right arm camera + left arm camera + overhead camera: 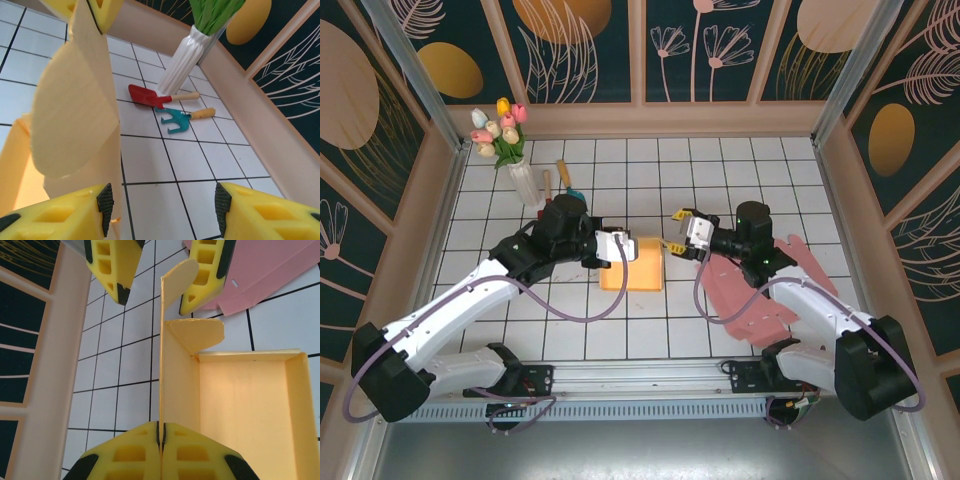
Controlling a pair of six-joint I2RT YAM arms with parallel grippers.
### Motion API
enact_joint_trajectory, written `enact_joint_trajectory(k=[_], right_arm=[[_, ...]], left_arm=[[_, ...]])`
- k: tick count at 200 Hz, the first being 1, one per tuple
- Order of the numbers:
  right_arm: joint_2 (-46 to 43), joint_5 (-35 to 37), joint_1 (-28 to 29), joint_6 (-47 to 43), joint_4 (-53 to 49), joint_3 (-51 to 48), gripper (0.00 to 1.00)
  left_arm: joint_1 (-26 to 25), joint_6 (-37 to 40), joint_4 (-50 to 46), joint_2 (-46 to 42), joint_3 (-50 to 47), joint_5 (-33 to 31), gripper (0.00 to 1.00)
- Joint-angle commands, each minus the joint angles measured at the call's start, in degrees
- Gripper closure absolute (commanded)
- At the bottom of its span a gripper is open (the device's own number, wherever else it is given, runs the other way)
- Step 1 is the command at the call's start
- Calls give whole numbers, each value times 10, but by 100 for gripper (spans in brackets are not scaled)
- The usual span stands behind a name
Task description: Fold the paper box
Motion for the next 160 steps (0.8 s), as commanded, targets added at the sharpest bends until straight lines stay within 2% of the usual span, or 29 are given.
enact_joint_trajectory(k=[1,75,160], right_arm=[[10,-36,-3,-34,-29,20,42],[38,-103,4,-55,-74,45,42],[76,-121,25,-74,-96,71,45]], left_arm=[[-1,19,31,-13,-12,29,100],[-1,23,51,-6,-30,23,100],[-4,22,71,-5,-40,30,100]])
